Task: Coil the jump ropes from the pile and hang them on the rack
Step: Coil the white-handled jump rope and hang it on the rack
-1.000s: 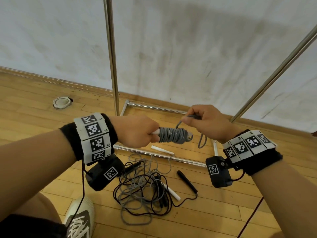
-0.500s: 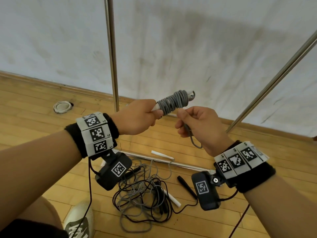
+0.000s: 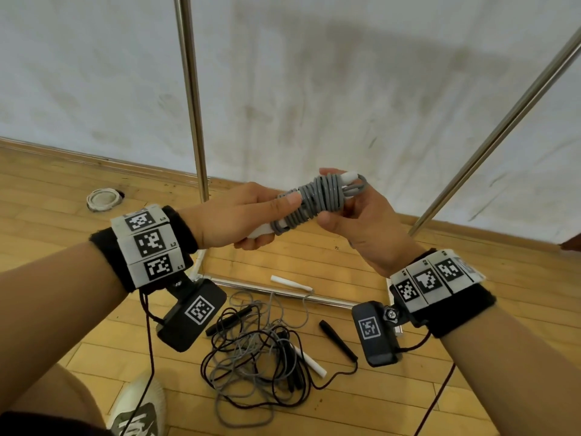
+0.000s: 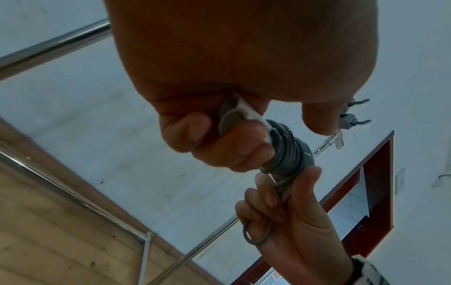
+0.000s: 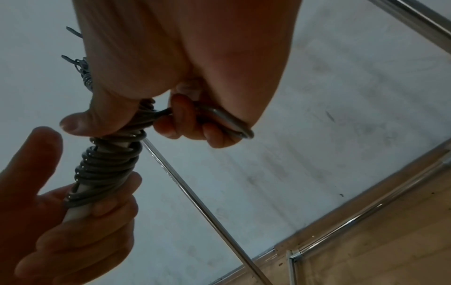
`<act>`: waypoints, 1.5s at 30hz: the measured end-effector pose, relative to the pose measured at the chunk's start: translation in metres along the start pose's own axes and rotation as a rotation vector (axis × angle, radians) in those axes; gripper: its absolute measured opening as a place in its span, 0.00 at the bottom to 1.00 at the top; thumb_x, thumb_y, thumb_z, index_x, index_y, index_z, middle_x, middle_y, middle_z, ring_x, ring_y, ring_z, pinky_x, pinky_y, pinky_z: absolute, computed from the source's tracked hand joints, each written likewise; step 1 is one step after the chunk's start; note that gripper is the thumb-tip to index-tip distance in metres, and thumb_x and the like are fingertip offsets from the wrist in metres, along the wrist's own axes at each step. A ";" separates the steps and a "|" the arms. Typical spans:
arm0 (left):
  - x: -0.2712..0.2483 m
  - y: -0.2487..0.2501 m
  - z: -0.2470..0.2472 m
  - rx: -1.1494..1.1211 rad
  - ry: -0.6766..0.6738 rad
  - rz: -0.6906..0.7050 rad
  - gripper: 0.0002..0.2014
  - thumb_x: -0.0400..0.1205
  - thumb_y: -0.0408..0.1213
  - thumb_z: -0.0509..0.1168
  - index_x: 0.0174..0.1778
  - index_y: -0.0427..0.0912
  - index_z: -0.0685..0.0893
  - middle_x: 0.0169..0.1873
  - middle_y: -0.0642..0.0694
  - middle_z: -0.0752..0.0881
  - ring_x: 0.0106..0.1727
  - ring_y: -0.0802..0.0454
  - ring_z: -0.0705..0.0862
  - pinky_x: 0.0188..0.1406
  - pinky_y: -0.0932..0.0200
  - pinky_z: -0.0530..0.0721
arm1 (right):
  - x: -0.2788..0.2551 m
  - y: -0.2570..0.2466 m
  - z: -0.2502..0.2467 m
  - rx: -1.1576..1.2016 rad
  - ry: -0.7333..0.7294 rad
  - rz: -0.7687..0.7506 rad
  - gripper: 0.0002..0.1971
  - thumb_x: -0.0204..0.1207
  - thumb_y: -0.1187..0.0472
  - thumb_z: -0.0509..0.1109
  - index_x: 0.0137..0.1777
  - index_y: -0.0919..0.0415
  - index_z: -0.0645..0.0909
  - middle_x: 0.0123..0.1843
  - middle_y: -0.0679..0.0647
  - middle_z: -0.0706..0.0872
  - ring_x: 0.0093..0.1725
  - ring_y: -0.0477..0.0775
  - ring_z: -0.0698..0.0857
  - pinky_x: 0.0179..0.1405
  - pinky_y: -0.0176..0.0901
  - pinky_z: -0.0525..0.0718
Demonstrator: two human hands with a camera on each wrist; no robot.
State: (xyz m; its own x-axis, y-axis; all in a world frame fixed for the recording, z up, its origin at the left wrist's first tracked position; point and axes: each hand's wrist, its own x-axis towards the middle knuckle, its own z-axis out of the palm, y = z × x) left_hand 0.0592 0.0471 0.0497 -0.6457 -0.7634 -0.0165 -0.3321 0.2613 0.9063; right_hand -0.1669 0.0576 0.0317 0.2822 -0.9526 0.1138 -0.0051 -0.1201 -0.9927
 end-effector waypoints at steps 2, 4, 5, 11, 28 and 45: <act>-0.001 0.004 0.000 0.024 -0.057 0.003 0.29 0.80 0.70 0.50 0.35 0.50 0.84 0.20 0.48 0.79 0.20 0.49 0.75 0.30 0.49 0.77 | -0.002 -0.002 0.001 0.022 -0.033 0.001 0.35 0.56 0.55 0.86 0.66 0.45 0.81 0.57 0.54 0.88 0.58 0.57 0.88 0.56 0.45 0.86; -0.003 0.007 0.001 0.095 -0.122 -0.015 0.34 0.78 0.75 0.44 0.27 0.55 0.84 0.18 0.50 0.79 0.20 0.54 0.76 0.35 0.52 0.79 | -0.006 -0.004 0.004 0.002 -0.055 -0.002 0.31 0.57 0.58 0.85 0.64 0.51 0.84 0.56 0.54 0.91 0.58 0.55 0.89 0.54 0.42 0.86; -0.003 0.007 0.002 0.125 -0.149 -0.038 0.37 0.76 0.78 0.43 0.25 0.55 0.85 0.18 0.50 0.81 0.21 0.56 0.78 0.36 0.56 0.80 | -0.008 -0.006 0.006 -0.029 -0.053 -0.010 0.28 0.59 0.57 0.84 0.62 0.54 0.85 0.55 0.56 0.91 0.57 0.56 0.90 0.54 0.42 0.87; -0.002 0.011 0.015 0.169 0.011 -0.073 0.35 0.82 0.70 0.46 0.56 0.44 0.84 0.50 0.42 0.89 0.53 0.45 0.87 0.61 0.38 0.83 | -0.014 -0.012 0.010 -0.171 0.032 -0.078 0.18 0.62 0.53 0.82 0.52 0.55 0.88 0.49 0.52 0.93 0.52 0.51 0.91 0.52 0.43 0.89; -0.013 0.011 0.022 0.045 0.002 -0.073 0.31 0.75 0.68 0.60 0.63 0.46 0.73 0.40 0.42 0.85 0.34 0.51 0.82 0.33 0.53 0.85 | -0.027 -0.026 0.009 -0.415 -0.326 0.116 0.14 0.77 0.65 0.76 0.60 0.55 0.82 0.44 0.42 0.89 0.34 0.45 0.85 0.31 0.37 0.81; -0.003 -0.007 0.005 0.395 0.203 -0.108 0.18 0.85 0.60 0.55 0.58 0.49 0.74 0.37 0.43 0.86 0.35 0.46 0.85 0.37 0.44 0.86 | -0.013 -0.013 0.002 -0.284 0.134 0.017 0.04 0.81 0.71 0.68 0.53 0.69 0.79 0.37 0.60 0.90 0.32 0.51 0.88 0.32 0.40 0.87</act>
State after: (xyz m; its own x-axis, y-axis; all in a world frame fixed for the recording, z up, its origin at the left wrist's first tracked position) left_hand 0.0601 0.0501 0.0414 -0.4583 -0.8886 0.0166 -0.6524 0.3491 0.6727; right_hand -0.1683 0.0718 0.0430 0.1508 -0.9812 0.1203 -0.2822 -0.1594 -0.9460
